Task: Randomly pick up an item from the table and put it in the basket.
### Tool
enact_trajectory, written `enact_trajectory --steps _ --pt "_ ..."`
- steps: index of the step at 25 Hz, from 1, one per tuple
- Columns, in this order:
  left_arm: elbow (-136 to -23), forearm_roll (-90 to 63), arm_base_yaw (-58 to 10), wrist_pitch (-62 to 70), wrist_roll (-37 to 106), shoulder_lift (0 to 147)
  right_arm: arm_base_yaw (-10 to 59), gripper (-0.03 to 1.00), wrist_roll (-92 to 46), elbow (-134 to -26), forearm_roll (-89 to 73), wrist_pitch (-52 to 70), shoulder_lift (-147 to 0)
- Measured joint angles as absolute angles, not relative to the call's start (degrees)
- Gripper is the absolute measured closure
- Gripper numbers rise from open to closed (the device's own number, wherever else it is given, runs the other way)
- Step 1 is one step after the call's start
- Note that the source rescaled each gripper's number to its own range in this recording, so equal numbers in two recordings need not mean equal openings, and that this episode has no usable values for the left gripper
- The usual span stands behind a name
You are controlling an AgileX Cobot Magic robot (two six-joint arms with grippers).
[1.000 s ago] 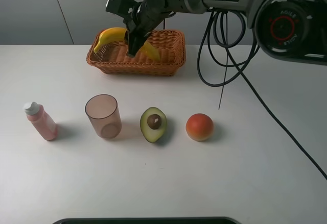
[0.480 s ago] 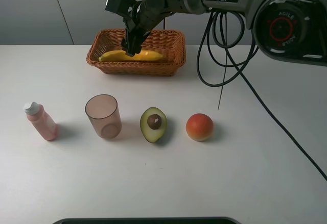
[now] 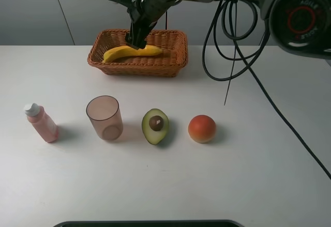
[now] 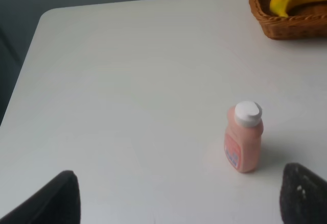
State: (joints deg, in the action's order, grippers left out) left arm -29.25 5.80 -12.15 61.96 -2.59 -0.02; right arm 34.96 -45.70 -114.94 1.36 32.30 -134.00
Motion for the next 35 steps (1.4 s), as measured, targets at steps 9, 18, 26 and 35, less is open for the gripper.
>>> enact_trajectory --steps 9,18,26,35 --pt "-29.2 5.8 -12.2 62.0 -2.6 0.0 25.7 -0.03 -37.0 -115.0 3.7 52.0 -113.7" --pt "-29.2 5.8 -12.2 62.0 -2.6 0.0 5.9 -0.03 -30.1 -112.9 -2.6 69.4 -99.2" --pt "-29.2 5.8 -12.2 62.0 -2.6 0.0 -6.4 -0.03 -30.2 -93.4 -8.6 69.6 -82.7" --pt "-29.2 5.8 -12.2 62.0 -2.7 0.0 -6.8 -0.03 -27.4 -64.9 -15.8 59.7 -54.2"
